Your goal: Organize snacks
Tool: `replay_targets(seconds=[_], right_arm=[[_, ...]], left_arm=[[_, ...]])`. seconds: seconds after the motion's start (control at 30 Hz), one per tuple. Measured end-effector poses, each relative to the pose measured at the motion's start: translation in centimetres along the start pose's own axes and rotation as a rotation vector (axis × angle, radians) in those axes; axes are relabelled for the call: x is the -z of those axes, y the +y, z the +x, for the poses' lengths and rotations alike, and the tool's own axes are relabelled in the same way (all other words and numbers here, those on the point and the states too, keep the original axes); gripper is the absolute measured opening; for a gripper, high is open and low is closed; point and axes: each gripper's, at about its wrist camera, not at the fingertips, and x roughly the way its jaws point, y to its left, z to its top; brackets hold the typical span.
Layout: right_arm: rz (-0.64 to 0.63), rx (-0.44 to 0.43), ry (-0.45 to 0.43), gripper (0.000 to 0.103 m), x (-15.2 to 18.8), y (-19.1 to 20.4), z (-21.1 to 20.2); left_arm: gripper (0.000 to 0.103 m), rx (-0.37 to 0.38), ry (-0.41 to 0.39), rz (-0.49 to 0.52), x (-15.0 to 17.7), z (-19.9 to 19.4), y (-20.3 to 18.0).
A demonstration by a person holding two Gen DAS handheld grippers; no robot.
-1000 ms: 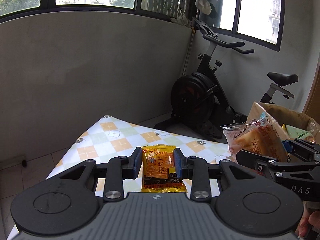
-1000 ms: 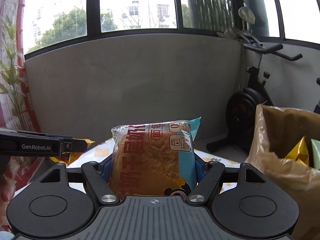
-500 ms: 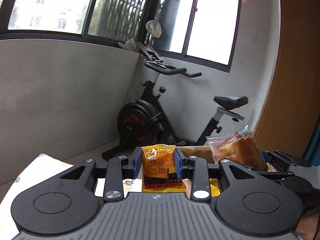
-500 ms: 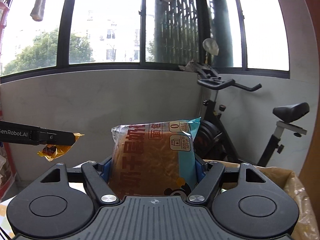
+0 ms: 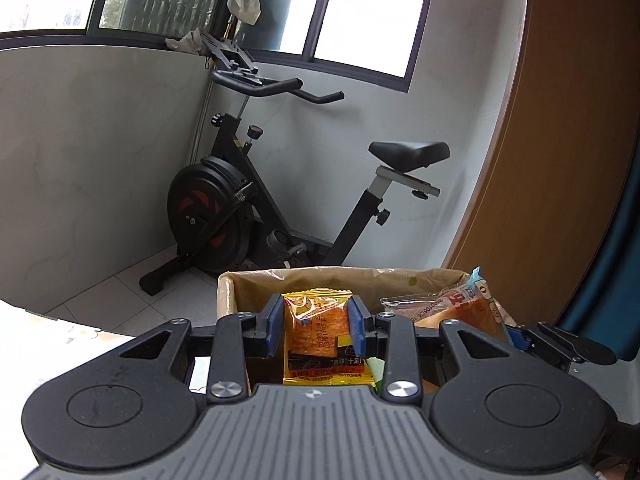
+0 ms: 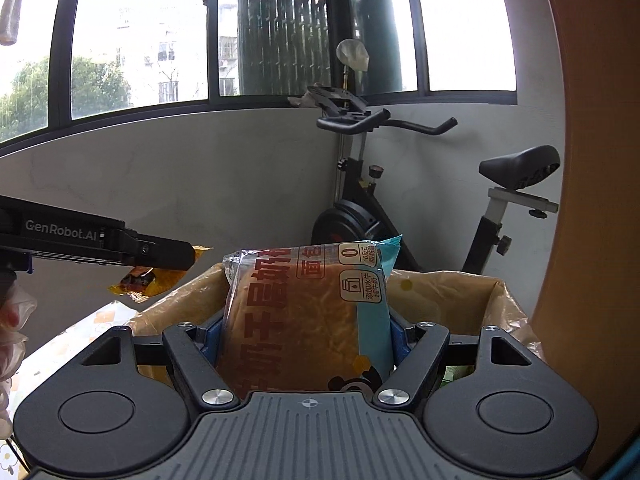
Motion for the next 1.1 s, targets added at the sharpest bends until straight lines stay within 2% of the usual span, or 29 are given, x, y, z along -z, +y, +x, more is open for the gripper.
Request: replay_targets(seconds=[0.37,0.43,0.57,0.63,0.73,0.8,0.93,1.1], right_arm=[[0.047,0.035,0.043,0.071,0.6,-1.5,0.7],[0.049,0.039,0.056,0.072,0.7,-1.7,0.7],[0.059,0.050,0.068,0.075,0.7,-1.9,0.7],[0.064,0.052,0.066,0.086,0.7,-2.0,0.6],[0.057,0.055,0.057,0.096,0.3,-2.0,0.3],[0.055,0.059,0.056,0.100,0.0,-2.0,0.2],[0.058,0.067,0.060,0.102,-0.5,-1.9,-0.3],[0.072,0.059,0.067,0.103,-1.4,-1.6,-1.1]], left_arm=[[0.039,-0.026,0.056,0.062,-0.1,1.6,-0.2],[0.050,-0.031,0.061,0.071,-0.1,1.6,-0.4],[0.060,-0.048,0.058,0.091,-0.3,1.5,-0.7],[0.070,-0.062,0.051,0.101,-0.3,1.1,-0.7],[0.085,-0.079,0.034,0.108,-0.5,0.5,-0.7],[0.090,-0.092,0.026,0.108,-0.6,0.1,-0.7],[0.093,-0.105,0.025,0.110,-0.8,-0.7,-0.7],[0.093,-0.159,0.015,0.098,-1.1,-2.6,-0.4]])
